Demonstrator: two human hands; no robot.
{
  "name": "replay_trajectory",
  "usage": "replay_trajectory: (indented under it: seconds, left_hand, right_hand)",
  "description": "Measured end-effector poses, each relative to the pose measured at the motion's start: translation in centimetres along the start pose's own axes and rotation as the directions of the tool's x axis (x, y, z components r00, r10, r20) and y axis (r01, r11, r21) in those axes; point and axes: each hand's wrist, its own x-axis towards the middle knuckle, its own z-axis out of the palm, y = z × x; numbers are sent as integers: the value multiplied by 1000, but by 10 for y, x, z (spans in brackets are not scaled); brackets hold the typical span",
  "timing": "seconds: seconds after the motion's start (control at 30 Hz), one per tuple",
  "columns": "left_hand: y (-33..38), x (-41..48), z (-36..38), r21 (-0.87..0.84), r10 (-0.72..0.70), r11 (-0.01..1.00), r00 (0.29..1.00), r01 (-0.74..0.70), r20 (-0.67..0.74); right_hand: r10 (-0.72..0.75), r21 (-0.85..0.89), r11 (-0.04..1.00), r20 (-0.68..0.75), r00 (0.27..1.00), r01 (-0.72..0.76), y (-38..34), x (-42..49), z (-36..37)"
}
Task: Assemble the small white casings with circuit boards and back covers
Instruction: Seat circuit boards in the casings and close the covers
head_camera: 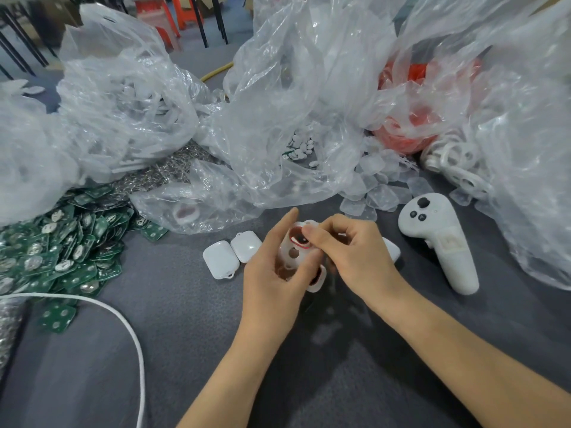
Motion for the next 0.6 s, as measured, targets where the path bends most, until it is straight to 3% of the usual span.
replay_trajectory:
  seconds: [0.23,0.43,0.53,0.6]
  left_hand:
    - [-2,-1,1,83,88,993,996,-88,7]
    - [-12,7,-5,11,-25,1000,995,26,-94]
    - [-18,11,-10,-96,-10,995,994,-1,-109]
    - [-22,14,-7,-100,13,995,997,-20,-71]
  right_hand:
    - [-55,-137,989,33,998,59,-6,4,-7]
    - [-218,-347,920,-68,973,182,-50,-7,-52]
    - [-341,-429,870,-171,924,242,-91,-31,-102]
    - [-454,-493,829,-319,832,264,-117,-47,-145]
